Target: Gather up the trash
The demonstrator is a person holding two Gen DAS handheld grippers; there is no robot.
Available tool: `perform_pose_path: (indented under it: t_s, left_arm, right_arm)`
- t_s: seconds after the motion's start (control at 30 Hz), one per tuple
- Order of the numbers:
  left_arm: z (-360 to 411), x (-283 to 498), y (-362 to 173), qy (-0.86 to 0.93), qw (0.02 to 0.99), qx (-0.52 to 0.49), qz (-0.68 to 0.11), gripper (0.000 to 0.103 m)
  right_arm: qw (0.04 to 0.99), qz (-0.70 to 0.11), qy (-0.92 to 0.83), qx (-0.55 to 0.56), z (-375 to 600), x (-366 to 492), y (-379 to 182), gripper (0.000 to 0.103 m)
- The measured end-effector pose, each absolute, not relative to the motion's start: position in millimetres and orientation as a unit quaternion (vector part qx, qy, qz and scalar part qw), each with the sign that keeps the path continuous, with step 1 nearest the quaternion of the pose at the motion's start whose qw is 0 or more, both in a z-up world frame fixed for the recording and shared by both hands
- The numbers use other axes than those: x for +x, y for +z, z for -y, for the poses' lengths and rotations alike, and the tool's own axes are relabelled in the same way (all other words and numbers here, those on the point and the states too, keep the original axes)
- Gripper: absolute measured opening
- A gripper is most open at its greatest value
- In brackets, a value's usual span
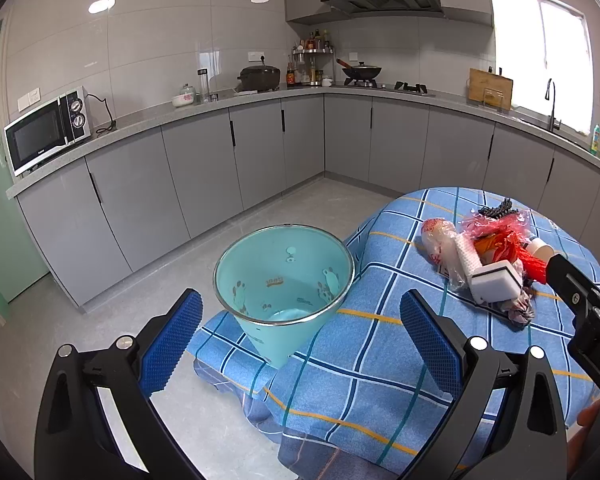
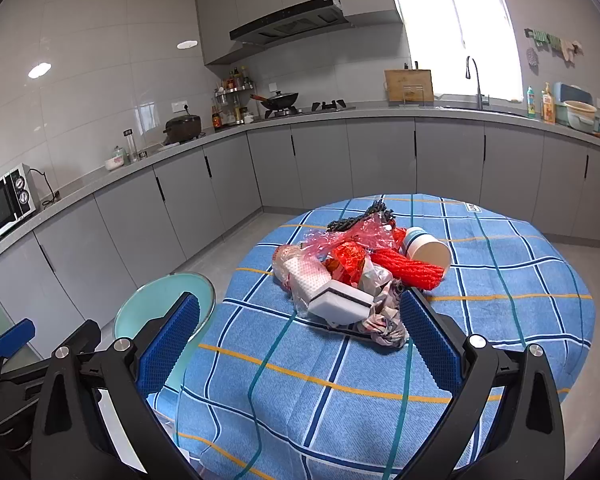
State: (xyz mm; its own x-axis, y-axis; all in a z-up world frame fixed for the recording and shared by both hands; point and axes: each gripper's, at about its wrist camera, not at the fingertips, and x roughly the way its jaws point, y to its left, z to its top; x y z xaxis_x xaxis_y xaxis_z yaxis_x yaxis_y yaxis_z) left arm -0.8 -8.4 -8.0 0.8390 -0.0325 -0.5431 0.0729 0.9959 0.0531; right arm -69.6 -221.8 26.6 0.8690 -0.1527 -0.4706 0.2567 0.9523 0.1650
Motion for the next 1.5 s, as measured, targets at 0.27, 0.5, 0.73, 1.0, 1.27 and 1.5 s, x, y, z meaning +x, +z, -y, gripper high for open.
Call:
perform_pose_path:
  t_s: [0.27, 0.5, 0.73, 1.0, 1.27, 1.5]
  left_arm:
    - [7.8, 1.0, -8.3, -0.026, 0.957, 0.036, -0.285, 0.097]
    - [7.7, 1.3, -8.3, -0.027, 0.957, 0.037, -0.285, 0.097]
    - [8.0, 1.0, -8.8, -0.027, 0.957, 0.037, -0.285, 0.097]
    - [8.5, 0.9, -9.5, -0.027, 0.957, 0.037, -0.285, 0.097]
    - [8.6, 0.9, -9.6, -0.027, 0.958, 0.037, -0.285, 0.097]
    - [8.9, 1.0, -9.8, -0.026, 0.957, 0.038, -0.285, 0.097]
  right_arm:
    - [0.960, -0.235, -0.106, 0.114, 221.8, -68.8, 25.3, 0.099]
    - [0.959, -0.234, -0.106, 0.116, 221.4, -68.3, 26.2, 0.099]
    - [0.959, -0.234, -0.106, 0.118, 222.3, -68.4, 25.6, 0.099]
    - [0.959, -0.233, -0.107, 0.119, 222.6, -68.9, 24.9, 0.099]
    - [0.959, -0.232, -0.108, 0.119, 222.6, -69.1, 24.1, 0.099]
    - [0.959, -0.233, -0.109, 0.120, 222.8, -69.2, 23.6, 0.099]
